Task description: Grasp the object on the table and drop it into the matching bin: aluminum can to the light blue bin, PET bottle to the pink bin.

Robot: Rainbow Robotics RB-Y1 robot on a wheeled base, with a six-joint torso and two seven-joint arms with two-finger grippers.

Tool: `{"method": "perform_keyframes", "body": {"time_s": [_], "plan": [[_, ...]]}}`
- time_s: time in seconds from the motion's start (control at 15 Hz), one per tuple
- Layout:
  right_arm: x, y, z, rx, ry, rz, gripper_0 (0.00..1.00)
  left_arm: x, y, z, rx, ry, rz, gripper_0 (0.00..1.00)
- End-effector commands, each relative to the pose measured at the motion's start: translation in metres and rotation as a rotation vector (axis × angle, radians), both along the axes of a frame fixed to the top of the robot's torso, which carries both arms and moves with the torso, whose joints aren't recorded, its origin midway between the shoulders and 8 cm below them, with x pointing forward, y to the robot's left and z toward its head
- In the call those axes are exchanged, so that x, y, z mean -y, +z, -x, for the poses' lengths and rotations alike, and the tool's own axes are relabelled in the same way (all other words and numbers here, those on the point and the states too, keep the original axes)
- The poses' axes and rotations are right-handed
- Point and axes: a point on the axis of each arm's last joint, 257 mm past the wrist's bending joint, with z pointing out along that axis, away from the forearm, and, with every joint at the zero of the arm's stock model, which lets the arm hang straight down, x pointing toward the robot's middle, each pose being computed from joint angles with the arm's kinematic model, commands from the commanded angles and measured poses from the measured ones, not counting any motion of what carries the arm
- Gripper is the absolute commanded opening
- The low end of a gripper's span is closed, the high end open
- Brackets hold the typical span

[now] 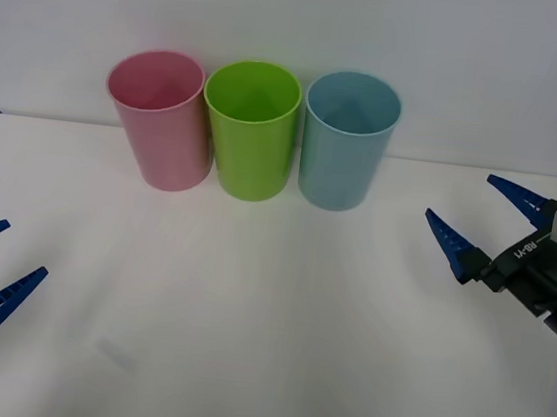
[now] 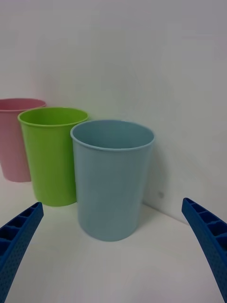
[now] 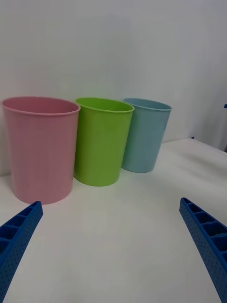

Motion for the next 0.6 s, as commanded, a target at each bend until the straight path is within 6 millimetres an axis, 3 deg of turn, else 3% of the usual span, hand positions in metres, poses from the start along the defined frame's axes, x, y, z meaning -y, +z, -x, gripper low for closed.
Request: {"method": "perform_keyframes", "body": {"time_s": [0.07, 0.6], "plan": [[0.015, -0.013, 0.022, -0.004, 0.013, 0.037, 1.0, 0.0, 0.0, 0.0, 0.0, 0.0, 0.0, 1.0], [0.048, -0.043, 0.07, -0.055, 0.084, 0.078, 1.0, 0.0, 0.0, 0.0, 0.0, 0.0, 0.0, 1.0]]}}
